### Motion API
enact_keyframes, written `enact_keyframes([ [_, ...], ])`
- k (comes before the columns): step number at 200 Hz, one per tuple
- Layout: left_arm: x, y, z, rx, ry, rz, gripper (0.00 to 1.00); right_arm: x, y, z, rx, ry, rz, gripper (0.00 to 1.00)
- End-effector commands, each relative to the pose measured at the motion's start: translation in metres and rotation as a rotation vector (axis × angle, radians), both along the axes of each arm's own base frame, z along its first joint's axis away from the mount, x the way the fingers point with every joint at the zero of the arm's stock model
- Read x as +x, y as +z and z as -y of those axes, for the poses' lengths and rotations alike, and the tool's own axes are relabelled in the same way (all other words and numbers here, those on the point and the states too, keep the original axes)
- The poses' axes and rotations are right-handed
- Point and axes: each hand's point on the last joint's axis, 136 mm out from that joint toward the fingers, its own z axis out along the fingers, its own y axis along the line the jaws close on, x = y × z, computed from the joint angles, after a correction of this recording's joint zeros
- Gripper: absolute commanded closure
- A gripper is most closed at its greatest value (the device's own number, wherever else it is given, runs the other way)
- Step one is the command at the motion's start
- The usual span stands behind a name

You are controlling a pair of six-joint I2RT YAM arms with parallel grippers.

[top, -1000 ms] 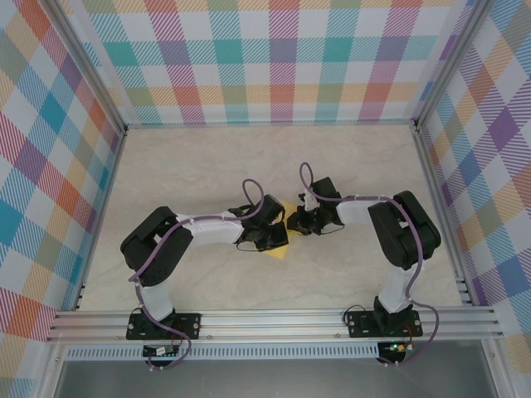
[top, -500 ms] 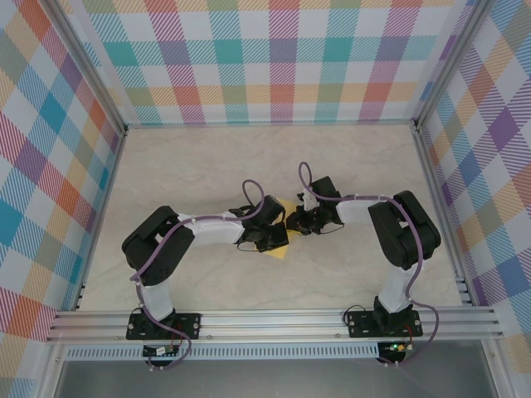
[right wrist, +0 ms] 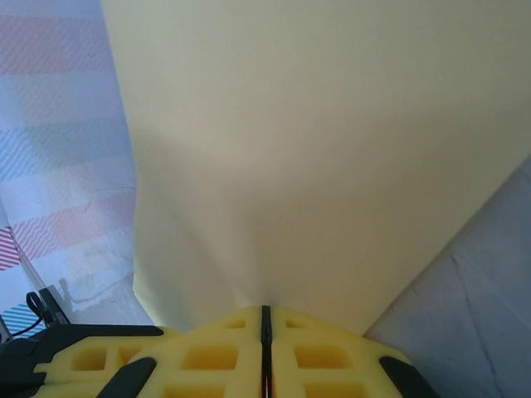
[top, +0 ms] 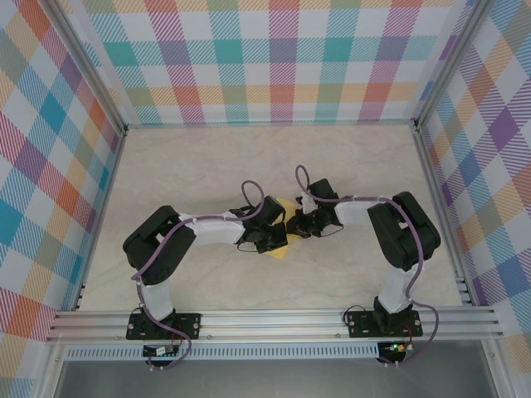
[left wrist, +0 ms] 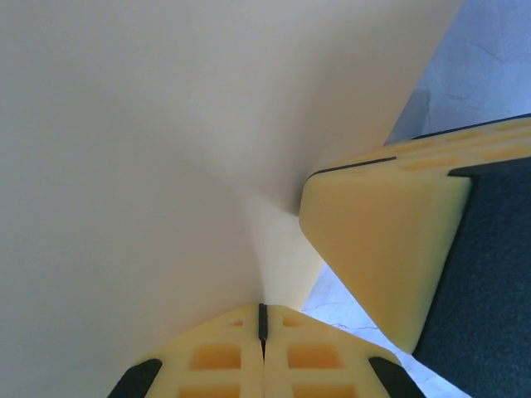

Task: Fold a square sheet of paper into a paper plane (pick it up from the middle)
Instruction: First fold in half a square sheet of paper at the center of the table.

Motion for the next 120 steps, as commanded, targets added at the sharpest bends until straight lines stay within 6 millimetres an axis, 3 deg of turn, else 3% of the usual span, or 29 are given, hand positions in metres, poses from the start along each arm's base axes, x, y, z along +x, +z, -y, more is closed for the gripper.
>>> enact_keyframes([
  [1,-0.029,-0.033,-0.028,0.138,-0.006,-0.102,0.96,0.012,-0.003,0.003,-0.023,0.009,0.031,0.93],
  [49,-0.042,-0.042,-0.039,0.163,-0.022,-0.137,0.97,0.039,0.006,0.011,-0.006,-0.018,0.072,0.92],
  [120,-0.042,-0.044,-0.034,0.142,-0.03,-0.138,0.97,0.083,0.003,0.04,-0.055,-0.101,0.11,0.92],
])
